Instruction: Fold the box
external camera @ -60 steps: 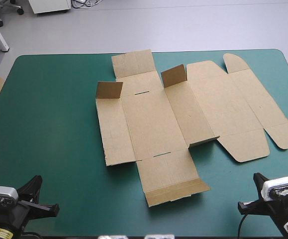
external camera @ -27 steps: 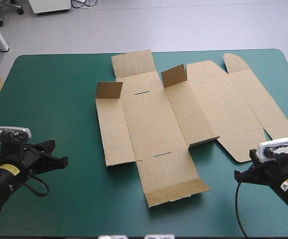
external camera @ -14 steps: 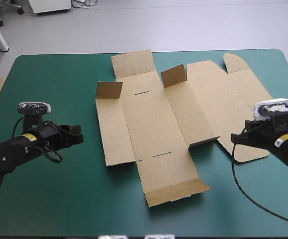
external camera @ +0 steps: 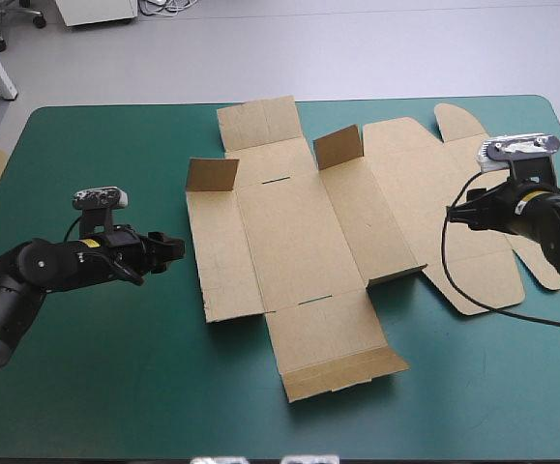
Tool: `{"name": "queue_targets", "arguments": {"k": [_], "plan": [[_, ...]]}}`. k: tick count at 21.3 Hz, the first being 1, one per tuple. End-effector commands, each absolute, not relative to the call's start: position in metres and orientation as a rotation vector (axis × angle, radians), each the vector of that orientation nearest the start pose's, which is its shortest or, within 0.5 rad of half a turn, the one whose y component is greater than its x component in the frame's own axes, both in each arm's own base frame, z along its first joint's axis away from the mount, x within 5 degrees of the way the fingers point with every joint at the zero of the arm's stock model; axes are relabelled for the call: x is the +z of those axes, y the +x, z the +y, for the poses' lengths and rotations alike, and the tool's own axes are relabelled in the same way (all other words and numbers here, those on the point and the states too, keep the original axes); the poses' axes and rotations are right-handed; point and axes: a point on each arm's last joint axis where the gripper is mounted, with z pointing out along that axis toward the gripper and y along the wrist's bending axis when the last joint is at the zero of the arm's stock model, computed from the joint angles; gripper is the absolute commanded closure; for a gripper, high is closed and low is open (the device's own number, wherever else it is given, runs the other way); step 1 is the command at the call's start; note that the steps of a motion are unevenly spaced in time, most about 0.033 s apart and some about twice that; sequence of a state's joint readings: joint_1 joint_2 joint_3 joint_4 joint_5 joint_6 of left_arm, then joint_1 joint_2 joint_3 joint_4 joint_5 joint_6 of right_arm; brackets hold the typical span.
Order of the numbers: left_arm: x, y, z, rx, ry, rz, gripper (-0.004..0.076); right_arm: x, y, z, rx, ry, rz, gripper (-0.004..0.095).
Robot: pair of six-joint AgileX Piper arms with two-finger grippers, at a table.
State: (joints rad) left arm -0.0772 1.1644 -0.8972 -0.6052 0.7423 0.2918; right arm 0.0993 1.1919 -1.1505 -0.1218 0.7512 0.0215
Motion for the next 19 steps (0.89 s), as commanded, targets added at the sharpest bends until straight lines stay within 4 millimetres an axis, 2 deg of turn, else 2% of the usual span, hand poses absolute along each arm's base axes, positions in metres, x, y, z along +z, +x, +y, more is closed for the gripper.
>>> {"name": "queue_targets", "arguments": {"k": [1,6,11,13,16,19], "plan": [[0.315,0.239,-0.058,-0.664,0.029,2.392,0.0301,0.397,0.253,0.018,-0.043,-0.122,2.165,0.03],[0.293,0.258,-0.06,-0.696,-0.025,2.46,0.0272,0.391,0.255,0.023,0.028,-0.121,2.213,0.03],[0.294,0.261,-0.068,-0.816,0.016,2.415,0.0272,0.386,0.253,0.028,0.107,-0.15,2.258,0.03],[0.278,0.263,-0.068,-0.795,0.043,2.503,0.0272,0.384,0.254,0.03,0.132,-0.157,2.279,0.03],[0.265,0.265,-0.054,-0.744,-0.053,2.522,0.0272,0.383,0.252,0.031,0.143,-0.163,2.295,0.03],[0.255,0.266,-0.045,-0.818,-0.121,2.499,0.0272,0.384,0.252,0.033,0.167,-0.169,2.288,0.03]]}}
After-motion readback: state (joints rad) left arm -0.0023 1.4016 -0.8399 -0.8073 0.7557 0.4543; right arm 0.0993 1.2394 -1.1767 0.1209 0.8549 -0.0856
